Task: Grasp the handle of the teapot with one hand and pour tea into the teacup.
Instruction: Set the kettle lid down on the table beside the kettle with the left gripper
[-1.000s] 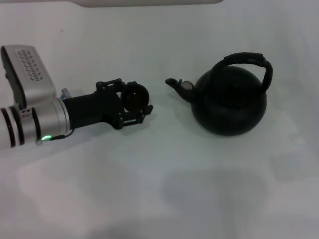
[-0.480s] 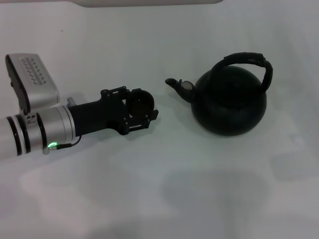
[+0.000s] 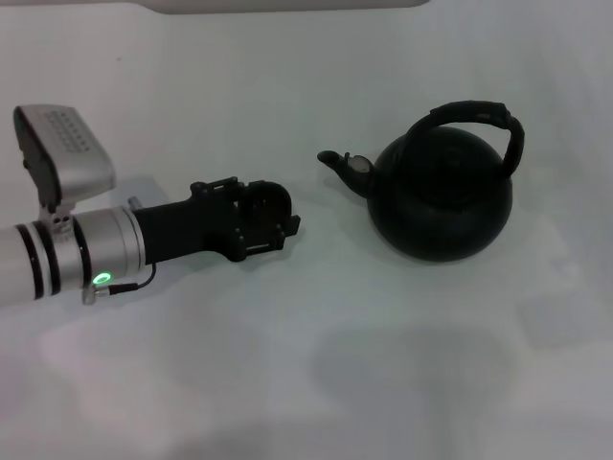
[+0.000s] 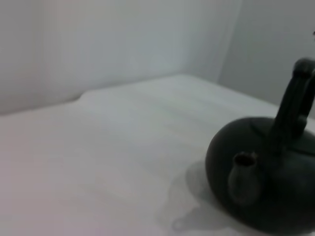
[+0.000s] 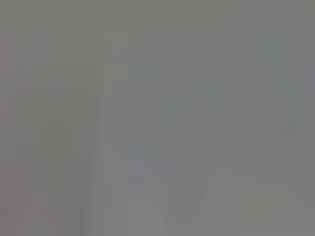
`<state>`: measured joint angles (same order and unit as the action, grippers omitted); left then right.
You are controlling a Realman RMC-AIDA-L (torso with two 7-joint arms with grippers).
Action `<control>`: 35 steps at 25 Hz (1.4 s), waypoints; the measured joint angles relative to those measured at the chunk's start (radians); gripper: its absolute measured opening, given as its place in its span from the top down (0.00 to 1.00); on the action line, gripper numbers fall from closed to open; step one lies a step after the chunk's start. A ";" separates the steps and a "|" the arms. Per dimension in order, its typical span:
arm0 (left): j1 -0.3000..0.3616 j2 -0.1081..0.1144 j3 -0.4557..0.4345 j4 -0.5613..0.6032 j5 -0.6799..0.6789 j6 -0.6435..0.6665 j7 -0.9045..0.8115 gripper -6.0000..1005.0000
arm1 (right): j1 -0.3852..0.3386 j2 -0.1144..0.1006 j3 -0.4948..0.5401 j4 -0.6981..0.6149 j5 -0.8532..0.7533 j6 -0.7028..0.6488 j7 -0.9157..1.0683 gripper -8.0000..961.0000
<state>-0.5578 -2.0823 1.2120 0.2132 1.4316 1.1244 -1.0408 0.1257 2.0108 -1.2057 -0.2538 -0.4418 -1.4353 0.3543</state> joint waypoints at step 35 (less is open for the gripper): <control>-0.044 0.005 0.174 0.047 0.001 -0.106 -0.179 0.29 | -0.008 0.003 -0.025 0.019 0.000 -0.025 0.014 0.22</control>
<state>-0.6019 -2.0772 1.3857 0.2601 1.4328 1.0184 -1.2201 0.1177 2.0137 -1.2310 -0.2348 -0.4418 -1.4602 0.3678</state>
